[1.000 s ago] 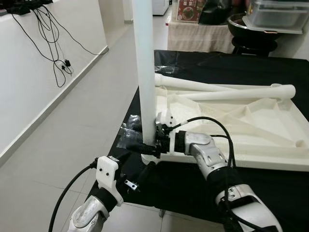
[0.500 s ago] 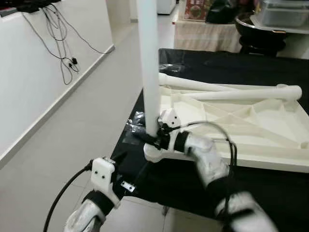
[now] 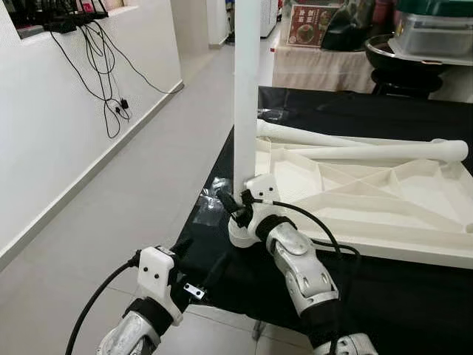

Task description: Building children table

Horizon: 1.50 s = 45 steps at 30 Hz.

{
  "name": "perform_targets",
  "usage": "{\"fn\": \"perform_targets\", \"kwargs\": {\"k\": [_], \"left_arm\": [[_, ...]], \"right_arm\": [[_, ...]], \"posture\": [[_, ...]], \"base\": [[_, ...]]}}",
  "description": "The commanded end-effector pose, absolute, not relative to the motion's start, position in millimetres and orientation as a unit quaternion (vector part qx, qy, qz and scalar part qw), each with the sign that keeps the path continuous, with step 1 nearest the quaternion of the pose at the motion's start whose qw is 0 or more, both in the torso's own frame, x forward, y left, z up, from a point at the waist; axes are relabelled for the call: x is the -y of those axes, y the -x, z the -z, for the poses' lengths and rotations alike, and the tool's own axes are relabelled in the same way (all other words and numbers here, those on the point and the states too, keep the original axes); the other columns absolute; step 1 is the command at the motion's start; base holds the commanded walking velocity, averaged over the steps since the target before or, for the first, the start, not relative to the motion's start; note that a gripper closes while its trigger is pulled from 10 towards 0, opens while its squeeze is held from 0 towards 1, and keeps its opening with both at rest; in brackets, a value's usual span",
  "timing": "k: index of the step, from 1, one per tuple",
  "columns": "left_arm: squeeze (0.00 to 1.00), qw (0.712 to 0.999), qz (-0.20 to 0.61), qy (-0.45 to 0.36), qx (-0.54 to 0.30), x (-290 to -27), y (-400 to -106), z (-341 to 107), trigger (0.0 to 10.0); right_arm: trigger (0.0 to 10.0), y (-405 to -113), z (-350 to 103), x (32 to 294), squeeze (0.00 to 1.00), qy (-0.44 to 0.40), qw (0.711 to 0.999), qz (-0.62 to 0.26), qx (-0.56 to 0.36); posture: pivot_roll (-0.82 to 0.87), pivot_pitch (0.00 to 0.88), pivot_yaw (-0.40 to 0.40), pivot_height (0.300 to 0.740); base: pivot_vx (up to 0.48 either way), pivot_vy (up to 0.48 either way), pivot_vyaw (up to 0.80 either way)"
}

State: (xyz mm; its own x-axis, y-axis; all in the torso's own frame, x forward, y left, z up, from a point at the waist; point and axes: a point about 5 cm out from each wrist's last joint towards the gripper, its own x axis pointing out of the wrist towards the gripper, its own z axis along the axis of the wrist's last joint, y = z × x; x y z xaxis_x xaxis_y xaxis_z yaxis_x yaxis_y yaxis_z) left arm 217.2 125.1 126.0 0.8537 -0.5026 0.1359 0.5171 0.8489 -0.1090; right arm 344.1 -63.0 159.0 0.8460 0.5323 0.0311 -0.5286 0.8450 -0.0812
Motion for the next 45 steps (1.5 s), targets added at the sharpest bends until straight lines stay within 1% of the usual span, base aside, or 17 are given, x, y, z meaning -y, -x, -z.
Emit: {"fn": "perform_targets", "kwargs": {"k": [1, 4, 6, 7, 8, 9, 15, 16, 17, 18, 23, 32, 35, 37, 38, 41, 45], "left_arm": [[0.00, 0.962, 0.261, 0.071, 0.042, -127, -218, -123, 10.0], [0.00, 0.962, 0.261, 0.072, 0.042, -126, -218, -122, 10.0], [0.00, 0.961, 0.264, 0.073, 0.041, -126, -219, -122, 10.0], [0.00, 0.960, 0.266, 0.074, 0.041, -125, -219, -122, 10.0], [0.00, 0.960, 0.266, 0.074, 0.041, -125, -219, -122, 10.0], [0.00, 0.960, 0.267, 0.074, 0.041, -125, -219, -122, 10.0], [0.00, 0.960, 0.268, 0.073, 0.042, -124, -219, -122, 10.0], [0.00, 0.960, 0.268, 0.071, 0.042, -124, -219, -122, 10.0], [0.00, 0.960, 0.268, 0.071, 0.042, -124, -219, -122, 10.0], [0.00, 0.960, 0.268, 0.070, 0.042, -124, -219, -122, 10.0], [0.00, 0.960, 0.268, 0.069, 0.042, -123, -218, -123, 10.0], [0.00, 0.960, 0.268, 0.072, 0.042, -122, -217, -124, 10.0], [0.00, 0.959, 0.271, 0.075, 0.041, -122, -217, -124, 10.0], [0.00, 0.959, 0.272, 0.075, 0.042, -122, -216, -125, 10.0], [0.00, 0.959, 0.271, 0.076, 0.042, -122, -216, -125, 10.0], [0.00, 0.959, 0.269, 0.077, 0.043, -124, -216, -126, 10.0], [0.00, 0.959, 0.271, 0.078, 0.042, -124, -217, -125, 10.0]], "right_arm": [[10.0, -341, -158, 60, 1.00, 0.011, 0.948, -0.317, 0.018], [10.0, -341, -160, 58, 1.00, 0.002, 0.939, -0.344, 0.020], [10.0, -340, -165, 55, 1.00, 0.028, 0.904, -0.425, 0.030], [10.0, -337, -164, 52, 0.53, 0.094, 0.850, -0.518, 0.029], [10.0, -337, -164, 52, 0.53, 0.094, 0.850, -0.518, 0.029], [10.0, -337, -165, 52, 0.00, 0.109, 0.828, -0.550, 0.028], [10.0, -349, -181, 53, 0.00, 0.081, 0.791, -0.606, 0.020], [8.5, -349, -182, 53, 0.00, 0.076, 0.784, -0.615, 0.017], [8.5, -349, -182, 53, 0.00, 0.076, 0.784, -0.615, 0.017], [0.0, -350, -183, 53, 0.00, 0.075, 0.773, -0.630, 0.011], [0.0, -353, -181, 58, 0.00, 0.085, 0.757, -0.648, -0.002], [0.0, -356, -178, 70, 0.00, 0.087, 0.772, -0.630, -0.003], [0.0, -363, -167, 87, 0.00, 0.086, 0.858, -0.507, -0.003], [0.0, -365, -163, 90, 0.00, 0.082, 0.878, -0.471, -0.012], [0.0, -360, -152, 89, 0.00, 0.032, 0.937, -0.346, -0.013], [0.0, -335, -139, 85, 0.00, 0.010, 0.969, -0.247, -0.009], [0.0, -329, -141, 77, 0.00, 0.002, 0.969, -0.247, -0.003]], "posture": [[0.05, 0.086, 0.001, 0.740], [0.05, 0.083, 0.002, 0.740], [0.06, 0.081, 0.003, 0.740], [0.06, 0.085, 0.003, 0.740], [0.06, 0.085, 0.003, 0.740], [0.06, 0.086, 0.000, 0.740], [0.08, 0.092, -0.005, 0.740], [0.08, 0.093, -0.005, 0.740], [0.08, 0.093, -0.005, 0.740], [0.08, 0.093, -0.005, 0.740], [0.08, 0.098, -0.008, 0.740], [0.07, 0.107, 0.001, 0.740], [0.05, 0.124, -0.009, 0.740], [0.05, 0.124, -0.009, 0.740], [0.05, 0.125, -0.006, 0.740], [0.03, 0.137, 0.005, 0.740], [0.02, 0.131, 0.010, 0.740]], "base": [[0.000, 0.000, 0.00], [0.000, 0.000, 0.00], [0.000, 0.000, 0.00], [0.000, 0.000, 0.00], [0.000, 0.000, 0.00], [0.000, 0.000, 0.00], [0.000, 0.000, 0.00], [0.000, 0.000, 0.00], [0.000, 0.000, 0.00], [0.000, 0.000, 0.00], [0.000, 0.000, 0.00], [0.000, 0.000, 0.00], [0.000, 0.000, 0.00], [0.000, 0.000, 0.00], [0.000, 0.000, 0.00], [0.000, 0.000, 0.00], [0.000, 0.000, 0.00]]}}
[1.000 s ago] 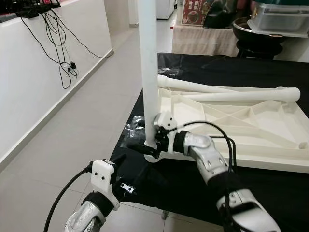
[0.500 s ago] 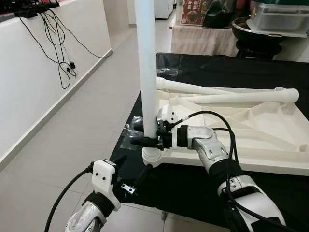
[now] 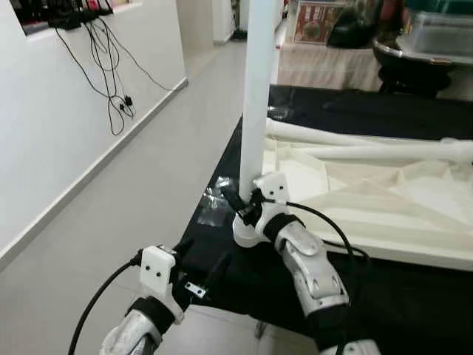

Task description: Building children table

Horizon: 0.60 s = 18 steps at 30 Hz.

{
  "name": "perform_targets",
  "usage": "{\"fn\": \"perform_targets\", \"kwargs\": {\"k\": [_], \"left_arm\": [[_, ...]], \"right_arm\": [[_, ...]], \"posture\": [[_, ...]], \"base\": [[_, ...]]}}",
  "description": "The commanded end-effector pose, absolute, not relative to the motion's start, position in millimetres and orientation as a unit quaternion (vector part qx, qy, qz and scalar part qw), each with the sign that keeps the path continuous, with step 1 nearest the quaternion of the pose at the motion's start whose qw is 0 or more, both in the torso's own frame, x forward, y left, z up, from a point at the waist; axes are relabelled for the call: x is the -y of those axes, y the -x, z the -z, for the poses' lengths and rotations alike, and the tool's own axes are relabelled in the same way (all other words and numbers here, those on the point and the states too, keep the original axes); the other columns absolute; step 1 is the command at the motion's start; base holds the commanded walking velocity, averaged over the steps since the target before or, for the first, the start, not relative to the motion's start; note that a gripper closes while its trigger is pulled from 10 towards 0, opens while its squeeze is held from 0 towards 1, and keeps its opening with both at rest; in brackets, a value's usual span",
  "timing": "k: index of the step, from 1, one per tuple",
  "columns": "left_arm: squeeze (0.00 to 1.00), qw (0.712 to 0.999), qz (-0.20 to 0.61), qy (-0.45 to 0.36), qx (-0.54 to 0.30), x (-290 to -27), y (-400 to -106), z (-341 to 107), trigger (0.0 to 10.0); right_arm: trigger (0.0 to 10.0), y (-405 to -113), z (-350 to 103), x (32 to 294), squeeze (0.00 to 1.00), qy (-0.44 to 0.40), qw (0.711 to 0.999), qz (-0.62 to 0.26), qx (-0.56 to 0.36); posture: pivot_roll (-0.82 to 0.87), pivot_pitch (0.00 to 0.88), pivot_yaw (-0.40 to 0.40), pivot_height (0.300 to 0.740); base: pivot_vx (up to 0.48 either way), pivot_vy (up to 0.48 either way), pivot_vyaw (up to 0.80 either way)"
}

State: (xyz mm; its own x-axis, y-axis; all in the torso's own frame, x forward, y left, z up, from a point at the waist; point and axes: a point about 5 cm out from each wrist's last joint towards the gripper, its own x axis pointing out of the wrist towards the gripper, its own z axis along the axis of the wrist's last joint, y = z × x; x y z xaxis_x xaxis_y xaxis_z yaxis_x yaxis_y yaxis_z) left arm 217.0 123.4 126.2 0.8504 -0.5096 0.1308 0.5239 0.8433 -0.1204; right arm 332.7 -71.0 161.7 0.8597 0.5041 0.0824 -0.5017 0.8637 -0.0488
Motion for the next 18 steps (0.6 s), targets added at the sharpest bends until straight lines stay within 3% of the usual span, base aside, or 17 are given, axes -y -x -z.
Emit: {"fn": "perform_targets", "kwargs": {"k": [1, 5, 6, 9, 10, 13, 16, 17, 18], "left_arm": [[0.00, 0.958, 0.273, 0.079, 0.041, -124, -217, -125, 10.0], [0.00, 0.957, 0.275, 0.080, 0.041, -123, -219, -125, 10.0], [0.00, 0.958, 0.272, 0.080, 0.043, -123, -219, -125, 10.0], [0.00, 0.960, 0.266, 0.081, 0.044, -123, -219, -125, 10.0], [0.00, 0.960, 0.265, 0.081, 0.044, -123, -219, -125, 10.0], [0.00, 0.960, 0.266, 0.078, 0.043, -123, -219, -125, 10.0], [0.00, 0.959, 0.268, 0.076, 0.043, -123, -219, -125, 10.0], [0.00, 0.959, 0.268, 0.076, 0.043, -122, -219, -124, 10.0], [0.00, 0.959, 0.269, 0.075, 0.043, -122, -219, -124, 10.0]], "right_arm": [[0.0, -331, -143, 72, 0.00, 0.003, 0.966, -0.258, 0.000], [0.0, -340, -150, 64, 0.00, 0.023, 0.959, -0.281, 0.011], [10.0, -345, -152, 60, 0.00, 0.024, 0.955, -0.296, 0.014], [10.0, -348, -159, 54, 0.00, 0.024, 0.937, -0.346, 0.025], [10.0, -351, -161, 53, 1.00, 0.018, 0.926, -0.377, 0.029], [10.0, -347, -166, 51, 1.00, 0.040, 0.887, -0.459, 0.022], [10.0, -349, -169, 54, 0.96, 0.069, 0.873, -0.482, 0.019], [10.0, -350, -170, 55, 0.00, 0.083, 0.859, -0.506, 0.017], [10.0, -352, -170, 58, 0.00, 0.094, 0.847, -0.523, 0.009]], "posture": [[0.02, 0.131, 0.010, 0.740], [0.03, 0.126, 0.000, 0.740], [0.04, 0.121, 0.001, 0.740], [0.05, 0.118, 0.001, 0.740], [0.05, 0.115, -0.001, 0.740], [0.06, 0.111, -0.002, 0.740], [0.06, 0.104, -0.003, 0.740], [0.07, 0.102, -0.004, 0.740], [0.07, 0.100, -0.006, 0.740]], "base": [[0.000, 0.000, 0.00], [0.000, 0.000, 0.00], [0.000, 0.000, 0.00], [0.000, 0.000, 0.00], [0.000, 0.000, 0.00], [0.000, 0.000, 0.00], [0.000, 0.000, 0.00], [0.000, 0.000, 0.00], [0.000, 0.000, 0.00]]}}
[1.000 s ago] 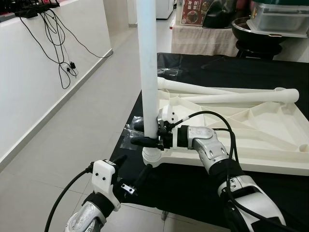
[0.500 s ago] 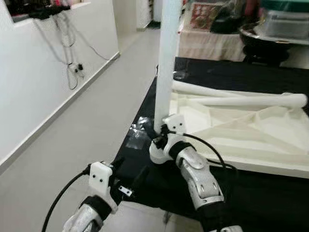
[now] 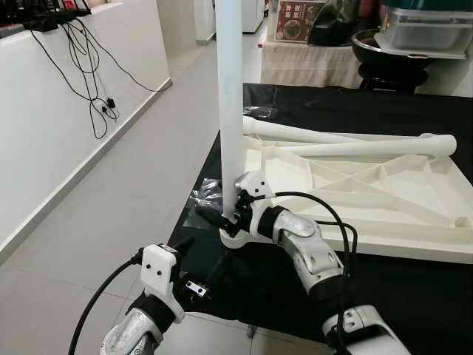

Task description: Building children table

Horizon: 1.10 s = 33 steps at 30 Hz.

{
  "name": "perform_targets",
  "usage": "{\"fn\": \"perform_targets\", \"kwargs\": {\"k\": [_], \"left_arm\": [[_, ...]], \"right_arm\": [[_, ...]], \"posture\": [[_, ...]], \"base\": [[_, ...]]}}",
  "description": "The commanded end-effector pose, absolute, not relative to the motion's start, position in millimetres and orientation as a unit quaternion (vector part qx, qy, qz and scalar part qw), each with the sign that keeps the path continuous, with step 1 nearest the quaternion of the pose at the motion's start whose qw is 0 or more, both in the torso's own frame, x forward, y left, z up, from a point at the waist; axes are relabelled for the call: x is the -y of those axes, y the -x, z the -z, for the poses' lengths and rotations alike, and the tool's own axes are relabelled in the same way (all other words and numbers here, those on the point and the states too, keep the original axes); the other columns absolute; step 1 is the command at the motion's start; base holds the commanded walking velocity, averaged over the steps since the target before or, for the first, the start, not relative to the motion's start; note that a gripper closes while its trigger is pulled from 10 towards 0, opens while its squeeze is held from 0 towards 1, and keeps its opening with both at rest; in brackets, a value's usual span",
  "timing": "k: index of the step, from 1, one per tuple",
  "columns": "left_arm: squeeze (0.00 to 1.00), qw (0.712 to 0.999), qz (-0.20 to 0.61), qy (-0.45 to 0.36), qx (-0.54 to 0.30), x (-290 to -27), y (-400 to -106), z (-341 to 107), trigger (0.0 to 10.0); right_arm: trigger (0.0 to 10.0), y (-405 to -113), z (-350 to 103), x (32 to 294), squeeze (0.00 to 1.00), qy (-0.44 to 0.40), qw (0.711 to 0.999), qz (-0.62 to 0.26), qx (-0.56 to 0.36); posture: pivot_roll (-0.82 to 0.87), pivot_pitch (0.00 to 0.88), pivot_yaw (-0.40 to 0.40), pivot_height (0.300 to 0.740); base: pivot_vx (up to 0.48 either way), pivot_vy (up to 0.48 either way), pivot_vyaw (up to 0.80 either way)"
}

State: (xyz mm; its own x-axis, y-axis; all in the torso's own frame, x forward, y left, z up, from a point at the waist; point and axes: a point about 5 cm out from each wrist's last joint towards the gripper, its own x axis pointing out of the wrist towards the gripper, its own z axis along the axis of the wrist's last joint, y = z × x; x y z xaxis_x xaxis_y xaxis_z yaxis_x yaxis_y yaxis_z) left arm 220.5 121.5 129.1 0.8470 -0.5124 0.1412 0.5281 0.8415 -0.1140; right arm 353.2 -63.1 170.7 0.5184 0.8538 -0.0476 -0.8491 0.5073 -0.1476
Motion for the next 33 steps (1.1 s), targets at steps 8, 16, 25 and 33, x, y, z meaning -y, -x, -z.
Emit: {"fn": "perform_targets", "kwargs": {"k": [8, 16, 25, 33], "left_arm": [[0.00, 0.966, 0.248, 0.061, 0.047, -125, -219, -125, 10.0], [0.00, 0.972, 0.226, 0.056, 0.043, -128, -216, -125, 10.0], [0.00, 0.970, 0.230, 0.078, 0.023, -129, -208, -120, 10.0], [0.00, 0.971, 0.226, 0.077, 0.022, -133, -206, -121, 10.0]], "right_arm": [[10.0, -361, -166, 67, 0.00, 0.114, 0.812, -0.571, -0.028], [0.0, -371, -164, 94, 0.00, 0.090, 0.835, -0.540, -0.057], [0.0, -366, -156, 124, 0.00, 0.067, 0.832, -0.547, -0.064], [0.0, -336, -123, 126, 0.00, 0.023, 0.979, -0.201, -0.025]], "posture": [[0.09, 0.090, -0.007, 0.740], [0.09, 0.078, 0.004, 0.740], [0.07, 0.087, 0.014, 0.740], [0.06, 0.130, 0.007, 0.740]], "base": [[0.000, 0.000, 0.00], [0.000, 0.000, 0.00], [0.000, 0.000, 0.00], [0.000, 0.000, 0.00]]}}
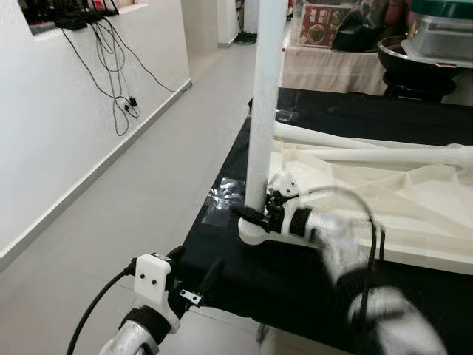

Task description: Building children table

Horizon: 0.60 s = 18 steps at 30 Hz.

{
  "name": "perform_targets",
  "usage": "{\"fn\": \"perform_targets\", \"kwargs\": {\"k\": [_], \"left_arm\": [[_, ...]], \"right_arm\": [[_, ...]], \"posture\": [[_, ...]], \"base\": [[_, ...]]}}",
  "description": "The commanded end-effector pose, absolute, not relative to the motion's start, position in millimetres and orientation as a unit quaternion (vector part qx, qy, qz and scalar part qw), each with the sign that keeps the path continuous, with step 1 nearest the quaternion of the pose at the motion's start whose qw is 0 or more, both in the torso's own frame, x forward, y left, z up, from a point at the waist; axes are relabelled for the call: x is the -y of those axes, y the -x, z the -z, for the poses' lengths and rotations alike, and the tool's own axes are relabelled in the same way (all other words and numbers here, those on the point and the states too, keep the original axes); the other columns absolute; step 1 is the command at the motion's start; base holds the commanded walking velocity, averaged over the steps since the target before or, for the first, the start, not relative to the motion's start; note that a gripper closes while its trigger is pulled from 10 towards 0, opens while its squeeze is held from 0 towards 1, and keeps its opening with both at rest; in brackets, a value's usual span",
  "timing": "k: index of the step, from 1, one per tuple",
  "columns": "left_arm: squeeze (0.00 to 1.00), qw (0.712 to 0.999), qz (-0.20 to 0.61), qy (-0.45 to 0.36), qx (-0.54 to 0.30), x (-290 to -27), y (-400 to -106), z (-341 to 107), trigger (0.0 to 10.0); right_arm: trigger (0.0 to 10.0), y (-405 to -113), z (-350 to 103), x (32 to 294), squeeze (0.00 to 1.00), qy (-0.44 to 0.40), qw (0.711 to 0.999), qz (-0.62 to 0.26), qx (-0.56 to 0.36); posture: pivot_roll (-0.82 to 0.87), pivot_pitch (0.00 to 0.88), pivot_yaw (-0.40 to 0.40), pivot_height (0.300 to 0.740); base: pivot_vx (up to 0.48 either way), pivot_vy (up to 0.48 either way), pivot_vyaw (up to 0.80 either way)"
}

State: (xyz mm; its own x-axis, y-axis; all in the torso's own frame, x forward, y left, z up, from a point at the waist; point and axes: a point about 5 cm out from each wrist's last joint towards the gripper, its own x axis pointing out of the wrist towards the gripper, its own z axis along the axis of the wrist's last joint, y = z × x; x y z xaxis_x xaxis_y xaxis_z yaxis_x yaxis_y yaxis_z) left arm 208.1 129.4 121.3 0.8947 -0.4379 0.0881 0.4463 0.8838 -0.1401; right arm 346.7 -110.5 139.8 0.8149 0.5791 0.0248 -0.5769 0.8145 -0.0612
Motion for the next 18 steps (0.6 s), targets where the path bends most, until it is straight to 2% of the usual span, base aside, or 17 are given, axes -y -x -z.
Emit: {"fn": "perform_targets", "kwargs": {"k": [1, 3, 5, 10, 11, 14, 15, 18], "left_arm": [[0.00, 0.971, 0.226, 0.077, 0.022, -133, -206, -121, 10.0], [0.00, 0.971, 0.226, 0.077, 0.020, -135, -207, -121, 10.0], [0.00, 0.969, 0.236, 0.076, 0.016, -135, -209, -121, 10.0], [0.00, 0.966, 0.249, 0.073, 0.016, -134, -213, -121, 10.0], [0.00, 0.966, 0.246, 0.073, 0.017, -135, -214, -121, 10.0], [0.00, 0.967, 0.245, 0.074, 0.018, -135, -214, -121, 10.0], [0.00, 0.967, 0.243, 0.074, 0.018, -134, -215, -121, 10.0], [0.00, 0.967, 0.243, 0.076, 0.019, -134, -216, -121, 10.0]], "right_arm": [[0.0, -336, -123, 126, 0.00, 0.023, 0.979, -0.201, -0.025], [0.0, -316, -122, 115, 0.00, 0.022, 0.985, -0.169, -0.026], [0.0, -318, -127, 112, 0.00, 0.059, 0.984, -0.169, -0.012], [0.0, -328, -123, 113, 0.00, 0.067, 0.983, -0.172, -0.023], [10.0, -332, -124, 111, 0.00, 0.066, 0.981, -0.182, -0.022], [10.0, -332, -126, 110, 0.00, 0.067, 0.981, -0.181, -0.023], [10.0, -334, -134, 101, 1.00, 0.050, 0.970, -0.239, -0.007], [10.0, -331, -154, 86, 1.00, 0.020, 0.926, -0.376, 0.019]], "posture": [[0.06, 0.130, 0.007, 0.740], [0.03, 0.124, 0.027, 0.740], [0.02, 0.123, 0.034, 0.740], [0.03, 0.115, 0.036, 0.740], [0.03, 0.110, 0.035, 0.740], [0.03, 0.110, 0.035, 0.740], [0.03, 0.108, 0.034, 0.740], [0.03, 0.105, 0.035, 0.740]], "base": [[0.000, 0.000, 0.00], [0.000, 0.000, 0.00], [0.000, 0.000, 0.00], [0.000, 0.000, 0.00], [0.000, 0.000, 0.00], [0.000, 0.000, 0.00], [0.000, 0.000, 0.00], [0.000, 0.000, 0.00]]}}
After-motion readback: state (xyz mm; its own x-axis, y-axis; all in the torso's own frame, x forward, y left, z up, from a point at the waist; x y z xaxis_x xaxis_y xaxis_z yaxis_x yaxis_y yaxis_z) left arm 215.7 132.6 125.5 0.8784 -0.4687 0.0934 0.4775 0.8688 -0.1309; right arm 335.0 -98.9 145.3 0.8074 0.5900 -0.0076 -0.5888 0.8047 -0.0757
